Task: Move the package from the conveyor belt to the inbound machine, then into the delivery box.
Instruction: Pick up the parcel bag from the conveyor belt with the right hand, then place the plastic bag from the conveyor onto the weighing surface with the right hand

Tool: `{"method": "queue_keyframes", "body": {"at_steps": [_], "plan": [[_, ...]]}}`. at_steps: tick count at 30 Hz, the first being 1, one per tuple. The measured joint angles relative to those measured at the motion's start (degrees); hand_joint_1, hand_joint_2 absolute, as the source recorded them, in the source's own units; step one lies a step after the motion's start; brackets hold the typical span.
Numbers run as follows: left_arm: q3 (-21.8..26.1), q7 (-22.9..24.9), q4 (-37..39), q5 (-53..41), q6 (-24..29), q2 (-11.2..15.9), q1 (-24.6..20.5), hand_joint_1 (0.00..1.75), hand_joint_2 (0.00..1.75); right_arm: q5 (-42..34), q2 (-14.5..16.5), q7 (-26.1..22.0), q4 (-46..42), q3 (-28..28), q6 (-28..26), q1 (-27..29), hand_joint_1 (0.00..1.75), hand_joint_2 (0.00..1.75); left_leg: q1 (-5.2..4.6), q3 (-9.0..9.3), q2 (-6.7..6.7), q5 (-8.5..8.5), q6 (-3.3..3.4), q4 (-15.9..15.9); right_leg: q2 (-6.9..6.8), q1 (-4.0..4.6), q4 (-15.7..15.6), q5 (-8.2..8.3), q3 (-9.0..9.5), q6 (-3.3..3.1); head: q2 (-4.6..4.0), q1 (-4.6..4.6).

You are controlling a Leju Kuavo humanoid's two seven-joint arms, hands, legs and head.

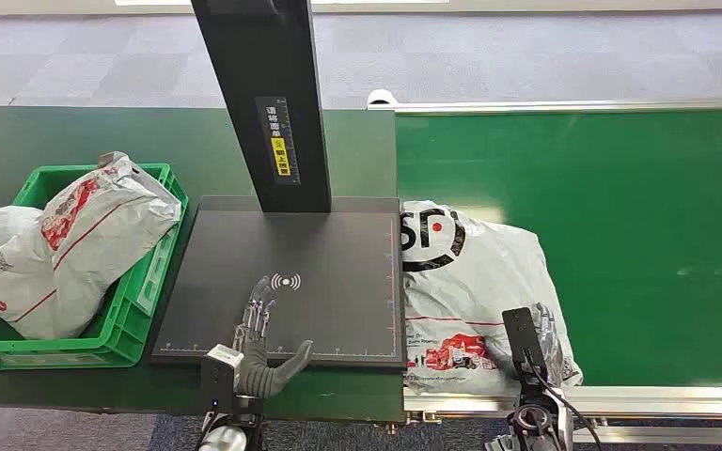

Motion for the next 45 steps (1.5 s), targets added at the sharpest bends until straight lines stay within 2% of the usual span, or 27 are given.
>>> {"method": "queue_keyframes", "body": {"at_steps": [1, 2, 3, 7, 15, 18, 21, 25, 29, 32, 37, 42, 45], "plan": [[0.0, 0.0, 0.0, 0.0, 0.0, 0.0, 0.0, 0.00, 1.75, 0.1, 0.0, 0.2, 0.1, -0.1, 0.1, -0.1, 1.16, 1.75, 0.00, 0.01, 0.00, 0.00, 0.00, 0.0, 0.00, 0.00, 0.0, 0.00, 0.02, 0.00, 0.00, -0.01], [0.0, 0.0, 0.0, 0.0, 0.0, 0.0, 0.0, 0.00, 1.75, 0.2, -0.1, 0.4, 0.3, -0.2, 0.3, -0.2, 1.31, 1.75, 0.00, 0.05, 0.00, 0.00, 0.00, 0.0, 0.00, 0.00, 0.0, 0.00, 0.05, 0.01, 0.00, -0.01], [0.0, 0.0, 0.0, 0.0, -0.1, 0.0, 0.0, 0.00, 1.75, 0.5, -0.2, 0.9, 0.7, -0.4, 0.7, -0.5, 1.75, 1.75, 0.00, 0.13, 0.01, -0.02, 0.02, 0.0, 0.00, 0.00, 0.0, -0.01, 0.13, 0.01, 0.00, -0.02], [0.2, 0.0, 0.3, 0.0, -0.5, 0.0, -0.2, 0.00, 1.75, 1.9, -0.5, 1.9, 2.1, -1.2, 1.9, -1.8, 1.75, 1.75, 0.00, 0.53, 0.02, -0.14, 0.10, 0.0, 0.01, 0.00, 0.0, -0.08, 0.45, 0.09, 0.01, 0.00], [0.4, 0.0, 0.5, -0.3, -0.5, 0.0, -0.3, 0.00, 1.75, 2.7, -0.1, -1.7, 1.8, -3.6, 2.9, -2.3, 1.75, 1.75, -0.03, 0.56, 0.02, -0.07, 0.18, 0.0, 0.02, -0.04, 0.0, 0.07, 0.55, 0.18, 0.00, -0.01], [0.4, 0.0, 0.5, -0.3, -0.5, 0.0, -0.3, 0.00, 1.75, 2.6, 0.5, -4.3, 0.5, -4.0, 3.1, -1.9, 1.75, 1.75, -0.02, 0.44, 0.02, -0.07, 0.18, 0.0, 0.02, -0.02, 0.0, 0.07, 0.44, 0.18, 0.01, -0.02], [0.4, 0.0, 0.5, -0.3, -0.2, 0.0, -0.3, 0.00, 1.75, 1.6, 1.7, -9.8, -2.9, -4.3, 2.1, -0.5, 1.75, 1.75, -0.02, 0.25, 0.01, -0.07, 0.18, 0.0, 0.02, -0.01, 0.0, 0.06, 0.27, 0.17, 0.00, -0.02], [0.4, 0.0, 0.4, -0.3, 0.0, 0.0, -0.2, 0.00, 1.75, -0.6, 4.7, -18.6, -12.4, -4.5, 0.4, 2.4, 1.75, 1.75, -0.02, 0.09, 0.01, -0.07, 0.17, 0.0, 0.01, -0.01, 0.0, 0.04, 0.12, 0.17, 0.00, -0.01], [0.4, 0.0, 0.3, -0.3, -0.1, 0.0, -0.2, 0.00, 1.75, -3.3, 8.1, -23.7, -25.2, -3.0, -2.3, 6.4, 1.75, 1.75, -0.02, 0.01, -0.01, -0.07, 0.17, 0.0, 0.00, -0.02, 0.0, 0.01, 0.07, 0.20, 0.00, -0.01], [0.4, 0.0, 0.1, -0.3, -0.1, 0.0, -0.2, 0.00, 1.75, -5.6, 9.5, -24.8, -35.7, 0.6, -7.4, 10.0, 1.75, 1.75, -0.04, -0.02, 0.00, -0.07, 0.17, 0.0, 0.00, -0.04, 0.0, 0.01, 0.05, 0.21, 0.00, -0.01], [0.5, 0.0, -0.5, -0.2, 0.1, 0.0, -0.2, 0.00, 1.75, -8.3, 9.5, -24.9, -49.7, 8.8, -16.2, 14.6, 1.75, 1.75, -0.05, -0.02, 0.03, -0.08, 0.17, 0.0, 0.03, -0.05, 0.0, 0.01, 0.01, 0.22, 0.00, -0.02], [0.5, 0.0, -1.8, 0.0, 1.0, 0.0, 0.1, 0.00, 1.75, -9.4, 9.4, -24.9, -60.0, 13.6, -17.3, 16.8, 1.75, 1.75, -0.04, -0.02, 0.02, -0.08, 0.17, 0.0, 0.03, -0.04, 0.0, 0.01, 0.02, 0.22, 0.00, -0.02], [0.5, 0.0, -2.9, 0.0, 1.8, 0.2, 0.4, 0.00, 1.75, -12.8, 9.0, -24.9, -62.4, 15.8, -17.2, 17.1, 1.75, 1.75, -0.04, -0.02, 0.04, -0.08, 0.17, 0.0, 0.04, -0.04, 0.0, 0.01, 0.03, 0.21, 0.01, -0.01]]}}
